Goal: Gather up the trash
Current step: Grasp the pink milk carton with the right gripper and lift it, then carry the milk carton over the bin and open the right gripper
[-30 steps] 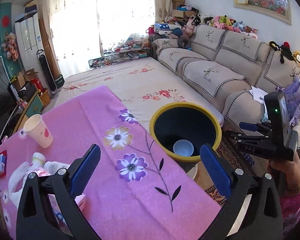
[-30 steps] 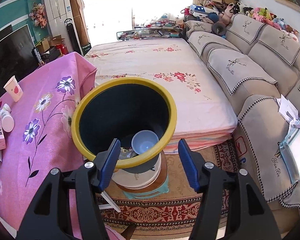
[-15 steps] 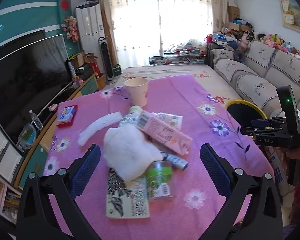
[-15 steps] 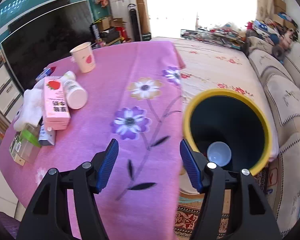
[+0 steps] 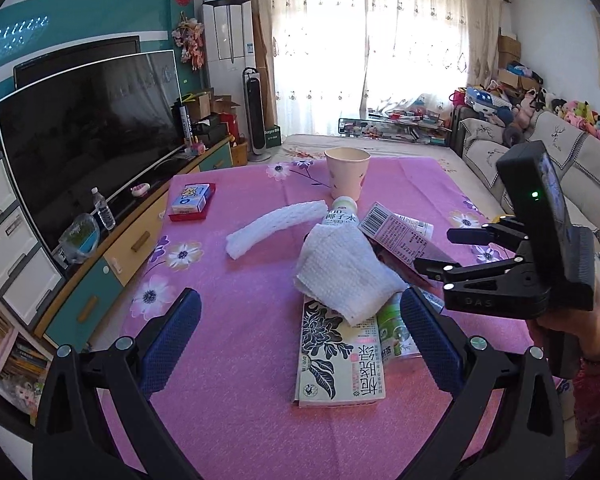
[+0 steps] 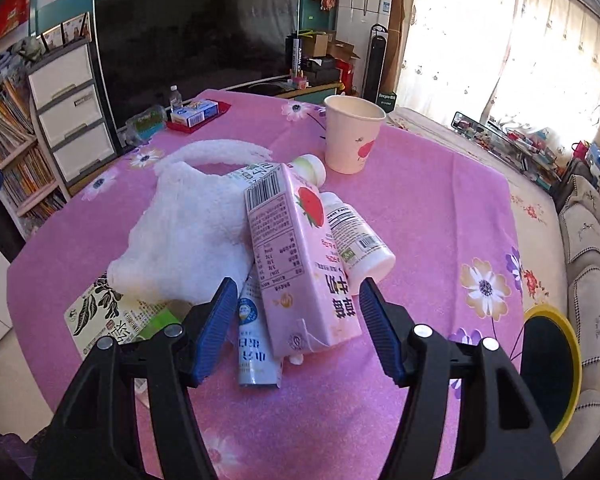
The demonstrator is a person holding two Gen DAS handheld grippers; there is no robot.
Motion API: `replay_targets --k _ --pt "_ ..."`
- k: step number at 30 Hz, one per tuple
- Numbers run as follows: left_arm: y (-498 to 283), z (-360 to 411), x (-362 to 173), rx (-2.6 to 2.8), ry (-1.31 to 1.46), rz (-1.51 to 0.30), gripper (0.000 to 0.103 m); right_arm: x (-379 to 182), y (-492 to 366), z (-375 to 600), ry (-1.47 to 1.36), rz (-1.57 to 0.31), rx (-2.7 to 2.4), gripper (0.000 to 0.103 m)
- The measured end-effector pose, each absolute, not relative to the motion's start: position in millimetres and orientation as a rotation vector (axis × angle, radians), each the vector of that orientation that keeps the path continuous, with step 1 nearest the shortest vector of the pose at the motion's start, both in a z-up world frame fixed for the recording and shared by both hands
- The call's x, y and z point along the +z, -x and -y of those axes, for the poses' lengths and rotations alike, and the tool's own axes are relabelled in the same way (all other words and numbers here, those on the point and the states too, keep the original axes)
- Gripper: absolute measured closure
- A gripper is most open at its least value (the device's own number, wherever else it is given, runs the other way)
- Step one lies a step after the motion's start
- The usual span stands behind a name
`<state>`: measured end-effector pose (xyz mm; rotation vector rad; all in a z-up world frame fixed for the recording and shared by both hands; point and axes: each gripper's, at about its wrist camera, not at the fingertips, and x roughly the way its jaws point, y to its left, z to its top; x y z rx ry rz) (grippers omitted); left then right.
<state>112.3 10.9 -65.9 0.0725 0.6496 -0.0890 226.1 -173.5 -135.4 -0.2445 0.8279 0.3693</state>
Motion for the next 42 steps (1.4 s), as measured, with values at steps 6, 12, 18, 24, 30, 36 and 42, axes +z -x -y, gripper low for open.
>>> replay_targets --k 6,12,18,24,30,36,42 --pt "-114.4 -18.0 -69.9 -0.092 -0.058 -0.656 0.005 -157.1 -240.1 159.0 0.292 -0.861 0.331 0.049" --pt "-116.7 -15.0 -76.5 -0.093 -0.049 -0.672 0.005 -167.4 -246.2 163.8 0.323 -0.859 0.298 0.062" --pt "-118.9 -7.8 -79.5 -0.096 -0.063 -0.676 0.005 -151.8 -240.9 186.6 0.211 -0.832 0.320 0.067" --pt "-120.7 2.2 -82.4 -0.111 -0.080 -0.675 0.005 -128.0 -223.7 212.5 0.110 -0.803 0.350 0.067" --pt "-122.0 15.9 -86.3 -0.135 -0.103 -0.681 0.005 -107.1 -202.0 245.9 0.051 -0.763 0.327 0.067" --pt "-123.7 33.1 -87.7 -0.167 -0.125 -0.687 0.005 -104.6 -202.9 327.5 -0.031 -0.764 0.127 0.067" --pt "-130.2 48.6 -92.2 -0.195 -0.142 -0.704 0.005 -140.0 -219.2 419.6 -0.098 -0.845 -0.122 0.067"
